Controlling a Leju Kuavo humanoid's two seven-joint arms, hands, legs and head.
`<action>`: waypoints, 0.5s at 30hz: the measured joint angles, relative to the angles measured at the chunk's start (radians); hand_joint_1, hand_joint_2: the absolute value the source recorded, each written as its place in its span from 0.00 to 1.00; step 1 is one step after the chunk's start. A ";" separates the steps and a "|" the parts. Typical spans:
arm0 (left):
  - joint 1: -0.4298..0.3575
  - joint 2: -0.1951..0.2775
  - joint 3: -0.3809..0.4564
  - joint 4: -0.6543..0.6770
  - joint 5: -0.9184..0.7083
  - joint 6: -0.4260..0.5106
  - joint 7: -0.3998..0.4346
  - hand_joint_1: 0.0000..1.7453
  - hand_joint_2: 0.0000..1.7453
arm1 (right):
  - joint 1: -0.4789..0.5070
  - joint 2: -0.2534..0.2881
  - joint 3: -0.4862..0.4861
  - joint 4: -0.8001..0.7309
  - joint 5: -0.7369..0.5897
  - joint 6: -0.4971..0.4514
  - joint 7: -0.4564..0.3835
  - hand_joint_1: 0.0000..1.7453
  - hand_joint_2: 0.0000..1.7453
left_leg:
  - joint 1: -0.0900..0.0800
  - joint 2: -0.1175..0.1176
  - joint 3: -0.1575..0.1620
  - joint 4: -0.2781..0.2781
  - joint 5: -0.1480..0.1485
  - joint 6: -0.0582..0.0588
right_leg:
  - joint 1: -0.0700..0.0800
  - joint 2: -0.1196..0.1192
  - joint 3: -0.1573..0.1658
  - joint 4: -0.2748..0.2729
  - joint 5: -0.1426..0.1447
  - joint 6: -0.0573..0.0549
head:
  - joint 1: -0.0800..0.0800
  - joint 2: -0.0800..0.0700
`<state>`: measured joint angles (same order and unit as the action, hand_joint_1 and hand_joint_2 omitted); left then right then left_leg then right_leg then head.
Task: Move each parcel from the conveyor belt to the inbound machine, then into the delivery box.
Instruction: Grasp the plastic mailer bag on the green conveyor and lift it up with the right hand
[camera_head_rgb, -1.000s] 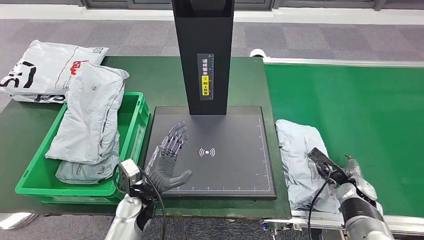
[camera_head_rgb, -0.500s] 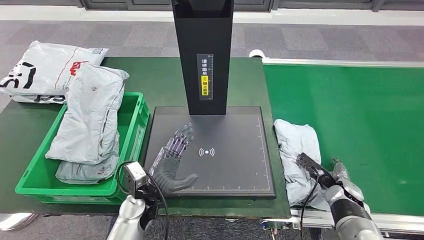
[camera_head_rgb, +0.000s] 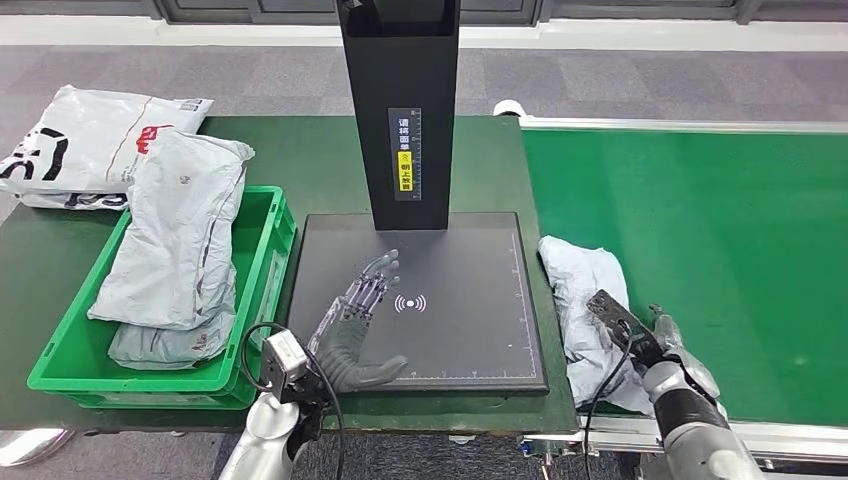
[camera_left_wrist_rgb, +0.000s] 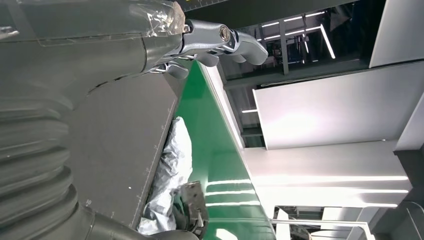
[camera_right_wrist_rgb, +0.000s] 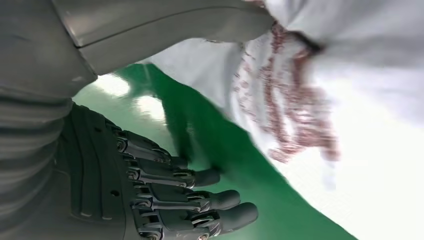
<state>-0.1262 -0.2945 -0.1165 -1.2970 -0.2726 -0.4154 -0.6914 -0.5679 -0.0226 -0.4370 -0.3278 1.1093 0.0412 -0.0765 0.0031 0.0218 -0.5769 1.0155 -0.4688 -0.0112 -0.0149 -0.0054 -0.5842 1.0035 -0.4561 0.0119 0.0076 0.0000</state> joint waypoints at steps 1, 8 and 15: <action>0.000 0.000 0.000 0.000 -0.001 0.000 0.000 0.00 1.00 | -0.004 0.004 -0.009 0.001 -0.012 0.000 -0.010 0.00 1.00 | 0.000 0.000 0.000 0.000 0.000 0.000 | 0.000 0.000 0.000 0.000 0.000 0.000 | 0.000 0.000; 0.000 0.000 0.000 0.000 -0.022 0.000 -0.003 0.00 1.00 | -0.030 0.048 -0.072 0.003 -0.095 0.056 -0.155 0.00 1.00 | 0.000 0.000 -0.002 0.000 0.000 0.000 | 0.000 0.000 -0.002 0.001 0.000 0.000 | 0.000 0.000; 0.002 0.000 0.000 -0.007 -0.032 0.000 0.000 0.00 1.00 | -0.051 0.100 -0.076 0.003 -0.100 0.071 -0.186 0.00 1.00 | 0.000 0.001 -0.002 0.000 0.000 0.000 | 0.001 0.001 -0.003 0.001 0.000 0.000 | 0.000 0.000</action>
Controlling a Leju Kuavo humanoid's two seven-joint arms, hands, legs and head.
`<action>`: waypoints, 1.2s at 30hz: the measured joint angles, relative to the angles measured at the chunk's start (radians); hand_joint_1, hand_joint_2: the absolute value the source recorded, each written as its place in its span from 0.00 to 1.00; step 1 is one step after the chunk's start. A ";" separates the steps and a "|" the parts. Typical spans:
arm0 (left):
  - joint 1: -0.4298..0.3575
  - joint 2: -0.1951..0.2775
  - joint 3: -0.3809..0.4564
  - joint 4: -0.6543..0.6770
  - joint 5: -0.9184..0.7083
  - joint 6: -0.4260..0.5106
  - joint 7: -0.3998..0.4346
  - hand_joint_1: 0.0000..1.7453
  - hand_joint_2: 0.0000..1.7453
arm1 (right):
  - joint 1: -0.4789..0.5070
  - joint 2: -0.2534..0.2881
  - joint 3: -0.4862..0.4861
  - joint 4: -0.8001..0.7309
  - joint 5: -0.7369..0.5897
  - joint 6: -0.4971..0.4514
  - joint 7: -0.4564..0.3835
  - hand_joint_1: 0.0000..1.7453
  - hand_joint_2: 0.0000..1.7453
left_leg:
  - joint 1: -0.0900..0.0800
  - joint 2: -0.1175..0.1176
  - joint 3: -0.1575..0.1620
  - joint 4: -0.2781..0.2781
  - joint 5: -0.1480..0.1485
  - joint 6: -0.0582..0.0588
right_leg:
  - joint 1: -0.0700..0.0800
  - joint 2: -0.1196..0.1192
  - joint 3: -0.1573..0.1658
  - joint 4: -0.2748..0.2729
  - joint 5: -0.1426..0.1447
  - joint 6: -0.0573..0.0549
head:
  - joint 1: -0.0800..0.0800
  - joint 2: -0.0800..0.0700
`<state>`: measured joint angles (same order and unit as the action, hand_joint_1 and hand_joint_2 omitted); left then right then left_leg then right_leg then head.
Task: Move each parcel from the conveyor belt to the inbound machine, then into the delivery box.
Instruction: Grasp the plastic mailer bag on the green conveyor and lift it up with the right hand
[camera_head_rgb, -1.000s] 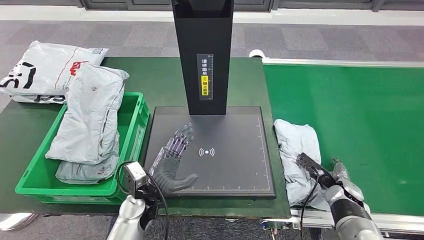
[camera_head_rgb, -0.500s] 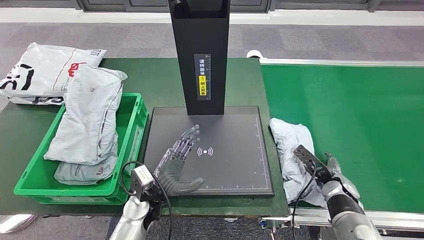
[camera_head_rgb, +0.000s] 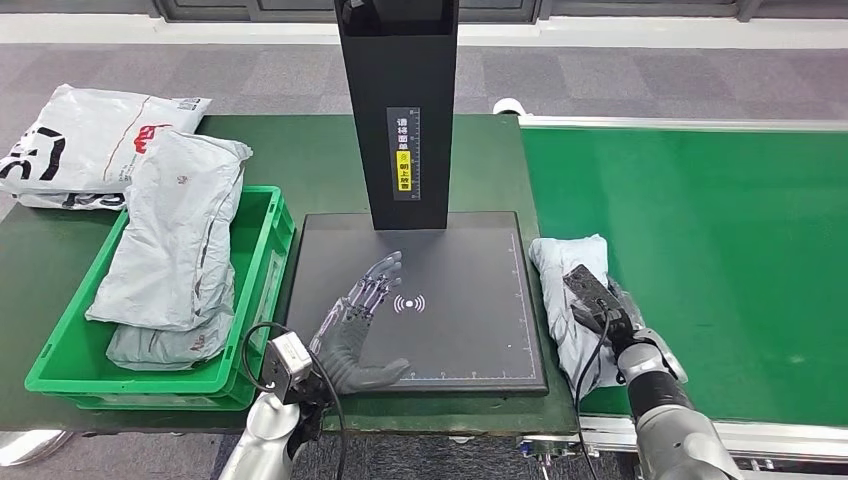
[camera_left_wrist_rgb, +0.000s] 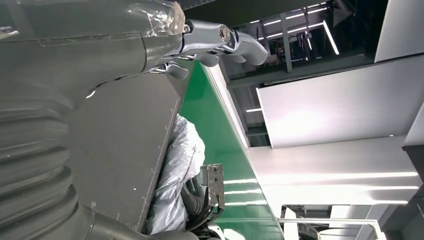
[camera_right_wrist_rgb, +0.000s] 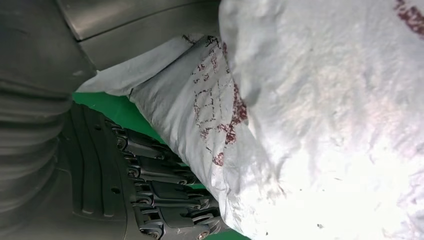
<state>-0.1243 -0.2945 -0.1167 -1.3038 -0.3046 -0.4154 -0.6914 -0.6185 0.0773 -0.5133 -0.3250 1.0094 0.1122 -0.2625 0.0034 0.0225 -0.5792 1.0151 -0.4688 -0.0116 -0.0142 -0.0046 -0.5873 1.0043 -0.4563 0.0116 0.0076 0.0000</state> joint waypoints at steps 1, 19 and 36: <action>0.000 0.000 0.000 -0.001 0.000 0.000 0.000 0.00 1.00 | -0.001 0.002 0.000 0.000 -0.001 0.001 -0.001 0.00 1.00 | 0.000 0.000 0.000 0.000 0.000 0.000 | 0.000 0.000 0.000 0.000 0.000 0.000 | 0.000 0.000; 0.019 0.000 0.000 -0.036 -0.005 0.014 0.012 0.00 1.00 | -0.009 0.031 0.000 0.000 -0.078 0.037 0.004 1.00 1.00 | 0.001 0.005 0.001 0.000 -0.001 -0.002 | 0.003 0.005 -0.001 0.000 0.001 -0.002 | 0.000 0.000; 0.040 0.002 0.000 -0.056 0.000 0.015 0.016 0.00 1.00 | -0.005 0.028 0.000 0.000 -0.130 0.046 -0.017 1.00 1.00 | 0.004 0.008 0.000 -0.001 -0.002 -0.005 | 0.004 0.009 -0.004 0.001 0.000 -0.005 | 0.000 0.000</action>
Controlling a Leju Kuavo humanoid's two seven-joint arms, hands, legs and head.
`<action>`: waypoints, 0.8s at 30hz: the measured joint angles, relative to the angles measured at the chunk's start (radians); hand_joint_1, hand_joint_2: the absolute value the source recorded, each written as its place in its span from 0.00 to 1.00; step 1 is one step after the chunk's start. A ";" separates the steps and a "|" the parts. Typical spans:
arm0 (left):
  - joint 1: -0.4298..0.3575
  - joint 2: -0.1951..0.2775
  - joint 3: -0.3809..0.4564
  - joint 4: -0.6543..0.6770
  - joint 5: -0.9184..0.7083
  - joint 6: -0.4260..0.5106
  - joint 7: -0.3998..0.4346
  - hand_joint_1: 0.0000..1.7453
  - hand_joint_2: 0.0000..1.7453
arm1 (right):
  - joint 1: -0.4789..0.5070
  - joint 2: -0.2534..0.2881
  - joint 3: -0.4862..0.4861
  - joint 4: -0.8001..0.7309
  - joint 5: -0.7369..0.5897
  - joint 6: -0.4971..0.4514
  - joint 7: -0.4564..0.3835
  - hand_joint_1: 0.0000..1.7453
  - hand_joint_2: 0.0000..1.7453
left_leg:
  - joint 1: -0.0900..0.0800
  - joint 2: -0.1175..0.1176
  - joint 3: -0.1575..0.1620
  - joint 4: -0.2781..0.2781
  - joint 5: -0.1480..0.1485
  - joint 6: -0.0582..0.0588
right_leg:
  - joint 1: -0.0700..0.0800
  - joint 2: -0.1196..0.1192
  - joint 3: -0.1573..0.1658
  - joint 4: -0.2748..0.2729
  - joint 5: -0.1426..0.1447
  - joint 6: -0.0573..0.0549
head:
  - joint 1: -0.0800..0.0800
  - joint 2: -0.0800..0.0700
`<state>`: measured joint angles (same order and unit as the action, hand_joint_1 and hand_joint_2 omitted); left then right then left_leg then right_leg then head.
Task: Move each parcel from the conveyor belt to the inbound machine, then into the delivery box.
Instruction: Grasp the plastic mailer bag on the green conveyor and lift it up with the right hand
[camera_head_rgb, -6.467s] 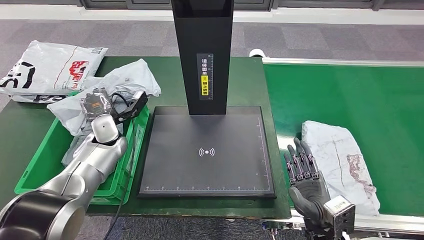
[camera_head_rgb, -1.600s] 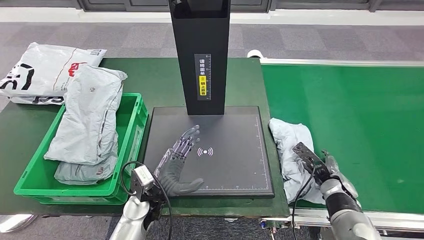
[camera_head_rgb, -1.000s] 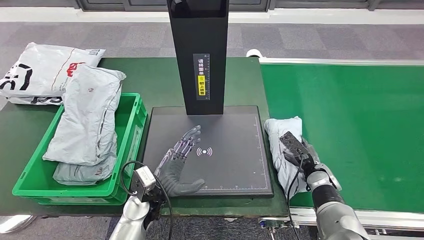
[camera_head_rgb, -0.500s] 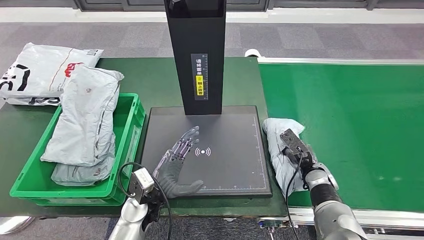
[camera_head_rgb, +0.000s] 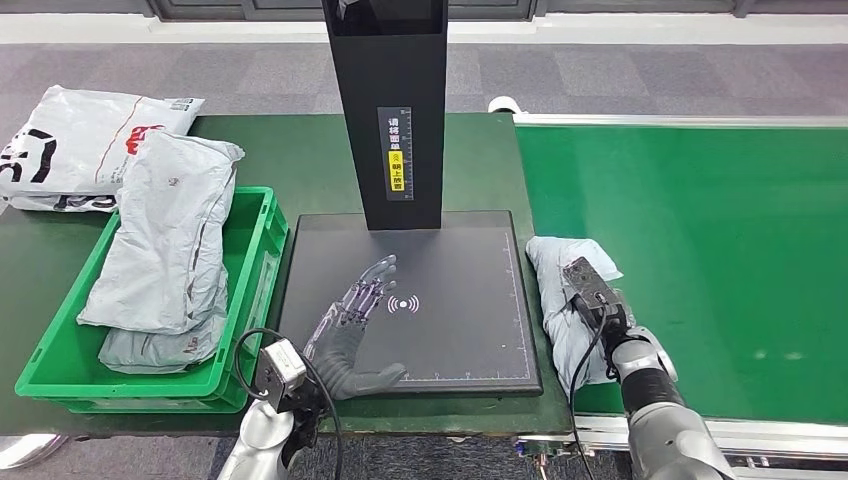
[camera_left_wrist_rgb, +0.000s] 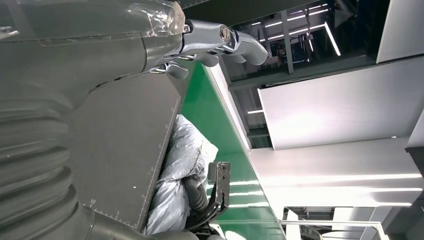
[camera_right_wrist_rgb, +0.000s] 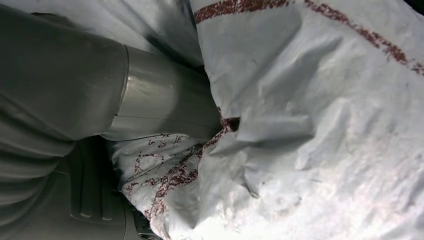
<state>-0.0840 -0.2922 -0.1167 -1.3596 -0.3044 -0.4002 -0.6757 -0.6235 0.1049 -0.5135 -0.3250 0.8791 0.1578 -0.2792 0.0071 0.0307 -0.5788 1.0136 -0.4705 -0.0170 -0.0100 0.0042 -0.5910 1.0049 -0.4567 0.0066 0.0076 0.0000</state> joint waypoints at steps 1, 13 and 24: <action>0.000 0.000 0.000 0.000 0.000 0.000 0.000 0.00 1.00 | 0.001 -0.001 0.000 0.000 -0.009 0.003 -0.009 1.00 1.00 | 0.000 0.000 0.000 0.000 0.000 0.000 | 0.000 0.000 0.000 0.000 0.000 0.000 | 0.000 0.000; 0.033 0.002 0.002 -0.032 0.002 0.003 0.008 0.00 1.00 | 0.063 -0.038 -0.001 -0.177 -0.316 0.157 -0.231 1.00 1.00 | -0.001 -0.007 -0.003 0.000 0.000 0.000 | 0.000 -0.007 -0.002 0.000 -0.001 0.000 | 0.000 0.000; 0.060 0.002 0.024 -0.080 -0.006 0.004 0.038 0.00 1.00 | 0.237 -0.031 0.012 -0.612 -0.526 0.218 -0.210 1.00 1.00 | -0.001 -0.022 -0.007 0.000 0.001 0.001 | -0.002 -0.020 0.001 -0.001 -0.004 0.002 | 0.000 0.000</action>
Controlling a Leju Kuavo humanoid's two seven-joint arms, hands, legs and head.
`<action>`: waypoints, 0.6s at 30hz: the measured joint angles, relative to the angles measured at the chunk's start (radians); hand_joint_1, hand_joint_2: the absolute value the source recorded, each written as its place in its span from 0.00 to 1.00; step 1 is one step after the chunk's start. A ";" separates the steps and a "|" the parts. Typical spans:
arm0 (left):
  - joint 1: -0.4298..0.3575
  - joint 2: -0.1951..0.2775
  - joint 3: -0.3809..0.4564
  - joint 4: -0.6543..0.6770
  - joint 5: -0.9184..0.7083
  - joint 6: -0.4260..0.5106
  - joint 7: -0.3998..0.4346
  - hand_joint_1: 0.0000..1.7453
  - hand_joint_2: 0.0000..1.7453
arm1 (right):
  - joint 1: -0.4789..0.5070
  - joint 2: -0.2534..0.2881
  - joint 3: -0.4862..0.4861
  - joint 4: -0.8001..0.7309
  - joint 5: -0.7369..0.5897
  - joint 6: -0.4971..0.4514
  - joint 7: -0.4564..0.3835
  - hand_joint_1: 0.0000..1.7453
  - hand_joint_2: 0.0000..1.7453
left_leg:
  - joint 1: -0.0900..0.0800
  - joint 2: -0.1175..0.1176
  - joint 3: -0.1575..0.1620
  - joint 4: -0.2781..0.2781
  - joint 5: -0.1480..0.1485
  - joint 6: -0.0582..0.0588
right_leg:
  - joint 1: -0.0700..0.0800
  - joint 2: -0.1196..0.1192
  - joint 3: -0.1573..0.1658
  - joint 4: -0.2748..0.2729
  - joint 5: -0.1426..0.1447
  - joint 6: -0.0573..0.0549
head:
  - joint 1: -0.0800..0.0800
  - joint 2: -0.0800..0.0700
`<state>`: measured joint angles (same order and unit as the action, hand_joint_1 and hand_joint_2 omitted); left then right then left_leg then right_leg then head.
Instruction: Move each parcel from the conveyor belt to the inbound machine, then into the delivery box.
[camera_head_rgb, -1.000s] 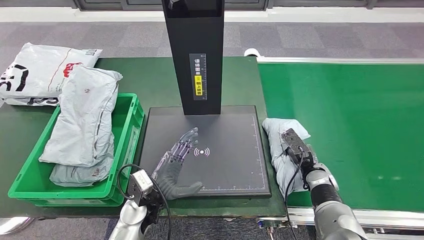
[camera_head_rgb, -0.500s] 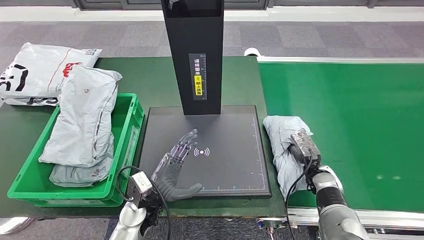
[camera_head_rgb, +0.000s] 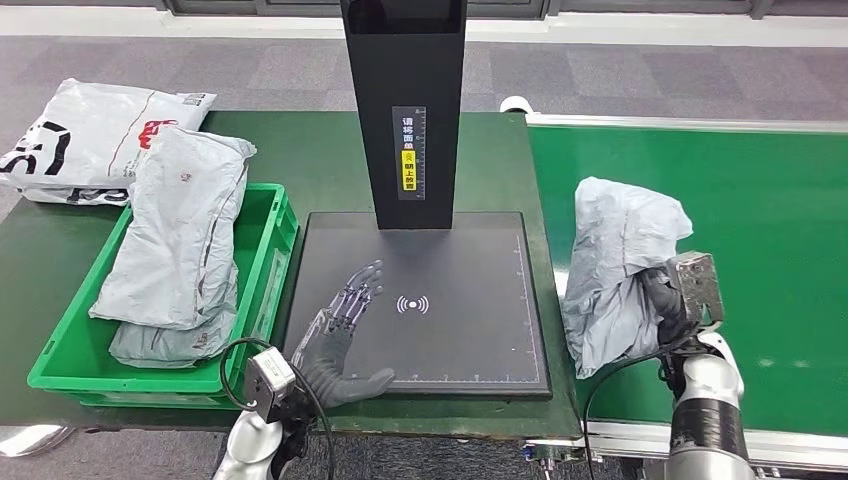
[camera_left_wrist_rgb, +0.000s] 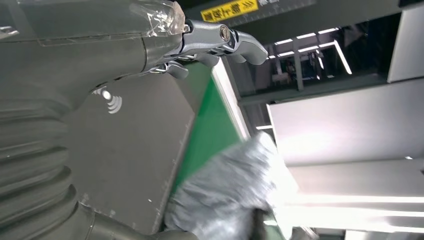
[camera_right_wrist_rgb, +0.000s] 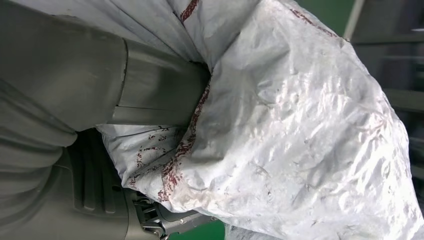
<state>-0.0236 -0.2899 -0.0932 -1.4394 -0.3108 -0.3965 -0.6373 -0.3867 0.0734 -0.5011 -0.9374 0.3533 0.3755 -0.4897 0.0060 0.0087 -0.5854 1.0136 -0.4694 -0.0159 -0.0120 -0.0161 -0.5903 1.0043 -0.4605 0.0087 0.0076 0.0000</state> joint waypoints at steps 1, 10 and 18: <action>0.002 0.000 0.003 -0.004 -0.002 0.001 0.005 0.00 1.00 | 0.023 0.004 0.000 -0.050 -0.012 0.006 0.003 1.00 1.00 | 0.000 0.000 0.000 0.000 0.000 0.000 | 0.000 0.000 0.000 0.000 0.000 0.000 | 0.000 0.000; 0.005 0.000 0.007 -0.012 -0.006 0.016 0.024 0.00 1.00 | 0.153 0.029 -0.002 -0.339 -0.076 0.025 -0.007 1.00 1.00 | -0.001 -0.001 0.000 0.000 0.000 0.000 | -0.001 0.000 0.000 0.000 -0.001 0.001 | 0.000 0.000; 0.002 -0.001 0.008 -0.012 -0.006 0.017 0.042 0.00 1.00 | 0.180 0.092 0.033 -0.517 0.078 -0.019 0.040 1.00 1.00 | -0.001 0.002 0.000 0.000 0.000 0.000 | -0.001 0.001 0.000 0.000 -0.001 0.000 | 0.000 0.000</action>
<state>-0.0215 -0.2911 -0.0855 -1.4518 -0.3173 -0.3792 -0.5952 -0.2069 0.1656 -0.4684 -1.4545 0.4314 0.3568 -0.4498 0.0053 0.0108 -0.5849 1.0133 -0.4695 -0.0157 -0.0127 -0.0147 -0.5904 1.0045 -0.4612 0.0090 0.0076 0.0000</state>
